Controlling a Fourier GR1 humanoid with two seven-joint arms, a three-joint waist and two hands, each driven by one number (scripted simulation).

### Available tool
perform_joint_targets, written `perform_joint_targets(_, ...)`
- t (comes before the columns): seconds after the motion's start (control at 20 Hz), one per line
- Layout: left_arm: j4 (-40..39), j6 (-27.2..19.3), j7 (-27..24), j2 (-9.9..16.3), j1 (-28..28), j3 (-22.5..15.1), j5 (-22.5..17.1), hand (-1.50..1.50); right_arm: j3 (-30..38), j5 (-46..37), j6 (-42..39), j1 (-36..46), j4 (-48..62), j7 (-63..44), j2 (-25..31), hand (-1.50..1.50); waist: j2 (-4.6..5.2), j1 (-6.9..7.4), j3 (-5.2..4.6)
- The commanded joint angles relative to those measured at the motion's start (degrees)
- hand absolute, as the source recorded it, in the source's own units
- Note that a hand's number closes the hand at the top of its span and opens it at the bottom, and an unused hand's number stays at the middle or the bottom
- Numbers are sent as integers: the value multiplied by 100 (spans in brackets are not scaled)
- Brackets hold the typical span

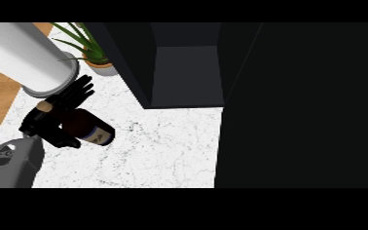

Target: Pick up the wine, place it into the cabinet and close the cabinet

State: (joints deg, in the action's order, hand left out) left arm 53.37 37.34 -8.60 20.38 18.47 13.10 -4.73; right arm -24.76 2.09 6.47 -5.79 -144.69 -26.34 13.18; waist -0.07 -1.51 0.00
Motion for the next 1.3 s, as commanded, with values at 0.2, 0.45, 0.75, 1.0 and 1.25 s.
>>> perform_joint_targets(0.2, -647, -46, -841, -152, -122, -237, 494, -150, 109, 320, -129, -627, -1419, -281, 344, -150, 0, 14, -2)
perform_joint_targets(0.45, -1362, -282, -1193, -391, 111, -173, 583, -150, 352, 440, -41, -291, -1137, -287, 224, -150, 23, 4, -8)
perform_joint_targets(0.75, -1851, 34, -1136, -218, 308, 139, 245, -150, 116, 243, -29, -473, -1345, -359, 241, -150, 7, -13, -7)
perform_joint_targets(1.0, -2006, 7, -906, -438, 453, 406, -154, -150, -88, 64, 130, -429, -1546, -565, 187, -150, -14, -19, -10)
perform_joint_targets(1.25, -2309, 313, -964, -372, 566, 461, -276, -150, 216, 355, -8, -662, -1394, -294, 300, -150, 5, 8, -3)
